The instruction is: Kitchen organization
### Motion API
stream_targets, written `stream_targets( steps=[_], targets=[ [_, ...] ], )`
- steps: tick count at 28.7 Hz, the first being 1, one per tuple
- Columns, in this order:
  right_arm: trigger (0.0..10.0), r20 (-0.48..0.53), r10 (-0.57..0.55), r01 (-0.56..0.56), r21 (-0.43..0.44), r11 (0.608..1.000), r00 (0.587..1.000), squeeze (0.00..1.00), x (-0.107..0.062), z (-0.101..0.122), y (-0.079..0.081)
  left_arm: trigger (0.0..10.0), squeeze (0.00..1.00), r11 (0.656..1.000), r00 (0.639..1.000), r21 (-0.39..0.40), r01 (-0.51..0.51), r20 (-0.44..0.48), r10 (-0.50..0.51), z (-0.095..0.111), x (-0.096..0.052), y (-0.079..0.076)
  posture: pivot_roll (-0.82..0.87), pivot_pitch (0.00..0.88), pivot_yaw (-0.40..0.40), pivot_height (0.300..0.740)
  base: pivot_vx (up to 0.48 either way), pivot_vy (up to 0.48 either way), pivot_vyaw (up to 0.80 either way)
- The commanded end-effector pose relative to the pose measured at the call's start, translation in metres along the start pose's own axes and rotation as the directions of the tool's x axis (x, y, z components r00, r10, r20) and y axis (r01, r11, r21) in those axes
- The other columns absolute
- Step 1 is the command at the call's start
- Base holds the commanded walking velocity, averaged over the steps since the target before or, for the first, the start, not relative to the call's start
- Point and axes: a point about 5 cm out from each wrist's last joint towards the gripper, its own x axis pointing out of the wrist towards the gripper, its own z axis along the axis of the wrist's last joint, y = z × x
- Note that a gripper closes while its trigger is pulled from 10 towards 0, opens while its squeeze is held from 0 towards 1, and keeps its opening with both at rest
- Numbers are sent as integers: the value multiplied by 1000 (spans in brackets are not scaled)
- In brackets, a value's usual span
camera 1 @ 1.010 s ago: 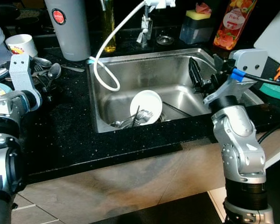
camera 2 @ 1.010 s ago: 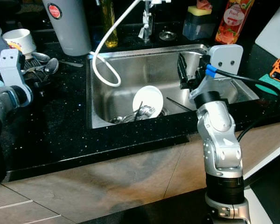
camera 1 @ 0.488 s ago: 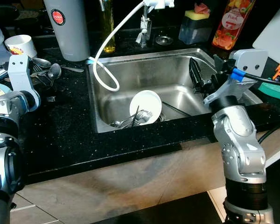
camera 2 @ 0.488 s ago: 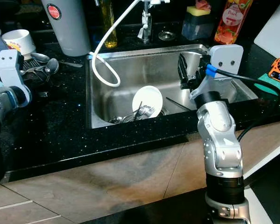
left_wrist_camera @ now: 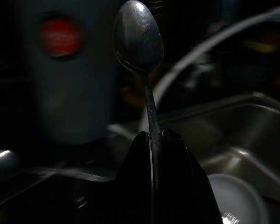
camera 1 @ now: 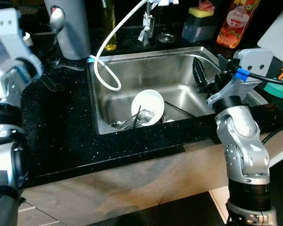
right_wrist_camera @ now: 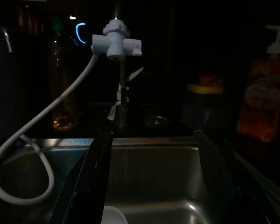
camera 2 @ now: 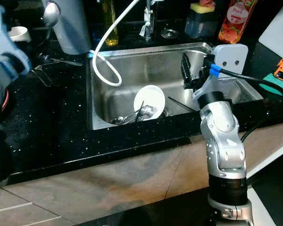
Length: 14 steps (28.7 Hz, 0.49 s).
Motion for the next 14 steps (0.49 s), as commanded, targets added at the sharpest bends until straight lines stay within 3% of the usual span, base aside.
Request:
stream_targets(
  steps=[1,2,5,6,7,8,9,11,12,14],
  targets=[
    [10000,3,-2,2,0,1000,1000,0,0,2,0,10000,0,999,999,12,43,-16,-43,-2,2,-9,65,99,4,740,0,0,0],
    [10000,3,-2,2,0,1000,1000,0,0,2,0,10000,0,999,999,12,43,-16,-43,-2,2,-9,65,99,4,740,0,0,0],
    [10000,3,-6,6,-3,1000,1000,0,-1,2,-1,10000,0,963,964,53,266,1,-266,-8,8,-61,56,97,6,740,0,0,0],
    [10000,3,-6,6,-3,1000,1000,0,-1,2,-1,10000,0,963,964,53,266,1,-266,-8,8,-61,56,97,6,740,0,0,0],
    [10000,2,-9,9,-4,1000,1000,0,-1,2,-3,10000,0,915,917,85,394,23,-398,-13,10,-94,48,91,4,740,0,0,0],
    [10000,2,-9,9,-5,1000,1000,0,-1,2,-3,10000,0,898,901,98,428,29,-433,-15,9,-104,48,91,4,740,0,0,0],
    [10000,2,-9,9,-5,1000,1000,0,-1,2,-3,10000,0,898,901,98,428,29,-433,-15,9,-104,48,91,4,740,0,0,0],
    [10000,3,-8,8,-6,1000,1000,0,-1,2,-2,10000,0,866,870,128,483,43,-491,-26,15,-135,47,86,4,740,0,0,0],
    [10000,3,-8,8,-6,1000,1000,0,-1,2,-2,10000,0,866,870,128,483,43,-491,-26,15,-135,47,86,4,740,0,0,0],
    [10000,7,-4,5,-6,1000,1000,0,-1,2,-1,10000,0,843,850,156,516,31,-526,-45,22,-169,41,83,4,740,0,0,0]
  ],
)
